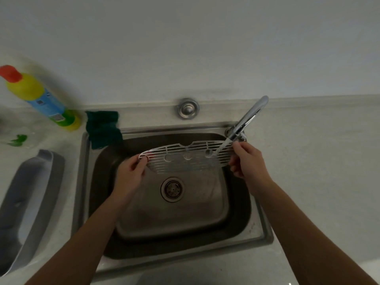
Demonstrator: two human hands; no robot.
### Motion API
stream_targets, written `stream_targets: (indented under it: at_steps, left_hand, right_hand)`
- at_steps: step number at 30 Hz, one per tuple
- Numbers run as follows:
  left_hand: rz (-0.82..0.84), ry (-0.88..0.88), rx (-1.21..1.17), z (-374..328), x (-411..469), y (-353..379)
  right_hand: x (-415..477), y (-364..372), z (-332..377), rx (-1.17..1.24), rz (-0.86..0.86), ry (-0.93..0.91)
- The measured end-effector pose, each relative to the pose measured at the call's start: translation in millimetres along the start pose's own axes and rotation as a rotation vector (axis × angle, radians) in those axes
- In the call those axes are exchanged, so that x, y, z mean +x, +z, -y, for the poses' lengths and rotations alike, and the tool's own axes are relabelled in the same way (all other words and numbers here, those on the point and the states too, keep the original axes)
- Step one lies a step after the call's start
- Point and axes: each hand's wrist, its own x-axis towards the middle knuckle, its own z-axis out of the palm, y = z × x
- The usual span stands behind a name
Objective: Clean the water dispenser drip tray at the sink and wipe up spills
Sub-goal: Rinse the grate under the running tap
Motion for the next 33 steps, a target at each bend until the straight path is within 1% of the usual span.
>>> stream_targets:
  at_steps: [3,5,7,12,17,21,24,28,33]
  left_hand:
    - [0.048,-0.150,-0.307,-0.4,-13.3,-6.3]
    - [0.072,-0.182,-0.410,3.2,-20.7,-11.2]
    - [0.089,-0.185,-0.422,8.2,-25.3,-13.4]
    - [0.025,-0.235,-0.518,20.4,-26.0,-16.1]
    - [0.074,-0.360,-0.735,30.5,-26.3,-26.1]
    - [0.138,-0.422,-0.844,34.6,-30.5,-33.2]
    - [0.122,-0.458,-0.914,34.7,-30.1,-36.9]
    - [0.118,-0.437,-0.948,28.1,-23.5,-40.4]
    - [0.150,-0.356,-0.917,15.5,-13.2,-35.8]
  right_hand:
    - [-9.2,7.6,-2.9,0.043,0.008,0.052]
    - [-15.5,11.1,-7.5,0.051,0.020,0.035]
    - [-20.1,12.7,-12.4,0.026,0.033,-0.006]
    - [-25.2,14.3,-10.8,0.070,0.038,-0.063]
    - [-20.1,18.0,1.5,0.092,0.043,-0.103]
    - [-18.6,27.3,5.1,0.078,0.043,-0.097]
    - [-22.6,32.3,-0.3,0.039,0.052,-0.084]
    - [-33.9,32.3,-15.5,-0.039,0.056,-0.061]
    - [-47.1,22.8,-35.9,-0.135,0.041,0.032]
